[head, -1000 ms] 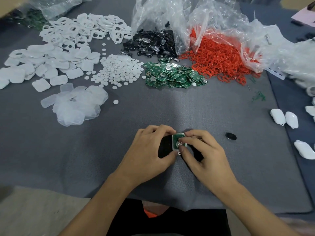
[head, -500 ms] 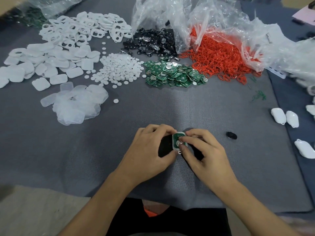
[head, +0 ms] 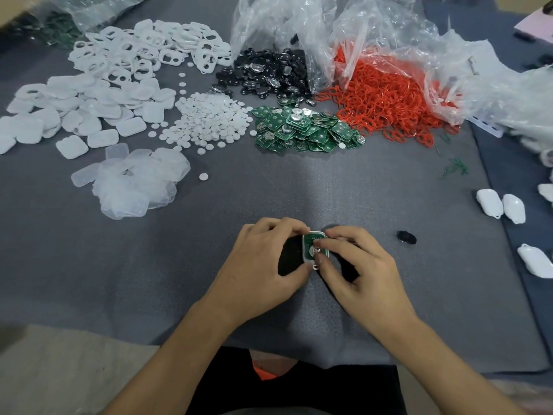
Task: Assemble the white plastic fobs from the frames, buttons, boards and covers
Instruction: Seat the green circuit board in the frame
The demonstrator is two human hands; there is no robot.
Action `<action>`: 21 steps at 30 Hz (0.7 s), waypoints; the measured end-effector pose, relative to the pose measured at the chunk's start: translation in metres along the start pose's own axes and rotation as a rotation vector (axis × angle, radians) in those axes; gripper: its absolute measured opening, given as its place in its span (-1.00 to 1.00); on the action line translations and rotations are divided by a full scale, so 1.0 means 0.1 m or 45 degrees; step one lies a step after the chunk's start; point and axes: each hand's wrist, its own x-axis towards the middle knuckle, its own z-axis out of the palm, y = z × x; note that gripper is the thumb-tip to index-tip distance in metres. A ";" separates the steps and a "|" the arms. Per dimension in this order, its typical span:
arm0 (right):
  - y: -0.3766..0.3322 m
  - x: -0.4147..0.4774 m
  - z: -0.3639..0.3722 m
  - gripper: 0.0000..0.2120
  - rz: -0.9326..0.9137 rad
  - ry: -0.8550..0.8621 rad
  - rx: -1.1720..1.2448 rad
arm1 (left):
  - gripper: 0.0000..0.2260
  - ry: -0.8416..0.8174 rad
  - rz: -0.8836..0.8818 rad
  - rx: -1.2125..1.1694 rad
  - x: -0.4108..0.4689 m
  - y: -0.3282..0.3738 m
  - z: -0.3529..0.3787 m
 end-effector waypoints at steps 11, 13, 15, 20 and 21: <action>0.01 0.00 -0.01 -0.81 -0.003 -0.002 -0.003 | -0.63 -0.005 -0.003 0.006 0.00 -0.01 0.01; 0.01 0.00 0.00 -0.81 -0.006 -0.005 0.000 | -0.62 -0.007 -0.008 0.005 0.00 -0.01 0.01; 0.01 0.00 0.00 -0.81 -0.007 -0.009 0.002 | -0.62 -0.008 -0.008 0.007 0.00 -0.01 0.01; 0.00 0.00 -0.01 -0.81 -0.001 -0.020 -0.003 | -0.62 -0.012 -0.006 0.021 0.00 0.00 0.00; -0.01 0.00 -0.02 -0.81 -0.001 -0.023 -0.003 | -0.62 -0.013 -0.005 0.021 0.00 0.00 0.00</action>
